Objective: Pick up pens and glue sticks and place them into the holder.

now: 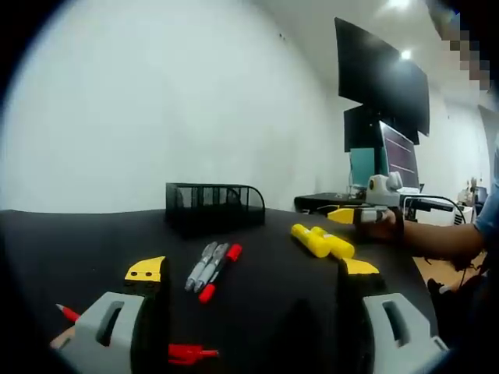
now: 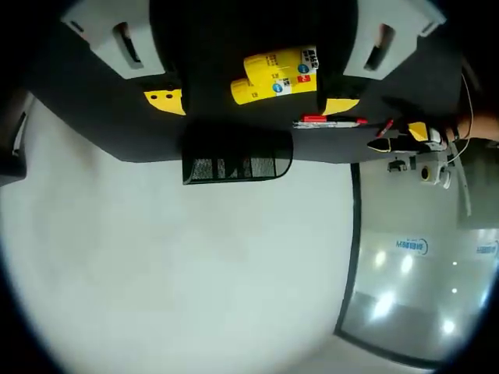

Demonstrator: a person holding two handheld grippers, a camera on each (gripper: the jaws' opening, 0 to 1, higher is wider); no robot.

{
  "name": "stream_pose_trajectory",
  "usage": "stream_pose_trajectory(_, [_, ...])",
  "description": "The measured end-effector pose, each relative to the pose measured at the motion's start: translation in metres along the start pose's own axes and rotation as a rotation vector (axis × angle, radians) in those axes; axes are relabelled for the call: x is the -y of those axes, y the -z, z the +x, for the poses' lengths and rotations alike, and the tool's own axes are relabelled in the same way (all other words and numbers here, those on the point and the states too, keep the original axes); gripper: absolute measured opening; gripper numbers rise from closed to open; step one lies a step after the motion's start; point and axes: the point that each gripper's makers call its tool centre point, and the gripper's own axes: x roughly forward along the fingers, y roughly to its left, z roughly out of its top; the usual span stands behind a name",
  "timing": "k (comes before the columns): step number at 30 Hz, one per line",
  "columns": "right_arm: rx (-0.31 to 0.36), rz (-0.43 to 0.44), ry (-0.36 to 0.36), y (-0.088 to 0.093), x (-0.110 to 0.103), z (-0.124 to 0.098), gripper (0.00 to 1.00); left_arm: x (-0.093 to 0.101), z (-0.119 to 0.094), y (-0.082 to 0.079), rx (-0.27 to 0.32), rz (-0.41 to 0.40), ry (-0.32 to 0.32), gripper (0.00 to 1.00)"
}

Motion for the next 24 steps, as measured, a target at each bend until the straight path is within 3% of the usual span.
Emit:
stream_pose_trajectory(6, [-0.006,-0.017,-0.004,0.001,-0.002,0.001,0.62,0.001,0.001,0.003,-0.02,0.005,0.006,0.85])
stream_pose_trajectory(10, [-0.005,-0.012,-0.002,0.001,-0.001,0.0,0.61,0.0,-0.006,-0.009,0.011,-0.06,0.007,0.79])
stream_pose_trajectory(12, [-0.004,-0.004,0.0,0.0,0.0,0.0,0.61,0.001,-0.011,-0.012,0.007,-0.049,0.008,0.79])
stream_pose_trajectory(15, [-0.004,-0.001,-0.002,0.0,0.0,0.0,0.6,-0.001,-0.02,-0.016,-0.031,-0.021,0.011,0.79])
stream_pose_trajectory(19, [-0.008,-0.01,-0.007,0.001,-0.002,0.001,0.6,-0.004,-0.031,-0.034,-0.05,-0.013,0.038,0.79])
stream_pose_trajectory(24, [-0.001,-0.001,-0.011,-0.001,-0.002,0.0,0.6,-0.008,-0.038,-0.039,-0.131,0.047,0.059,0.78])
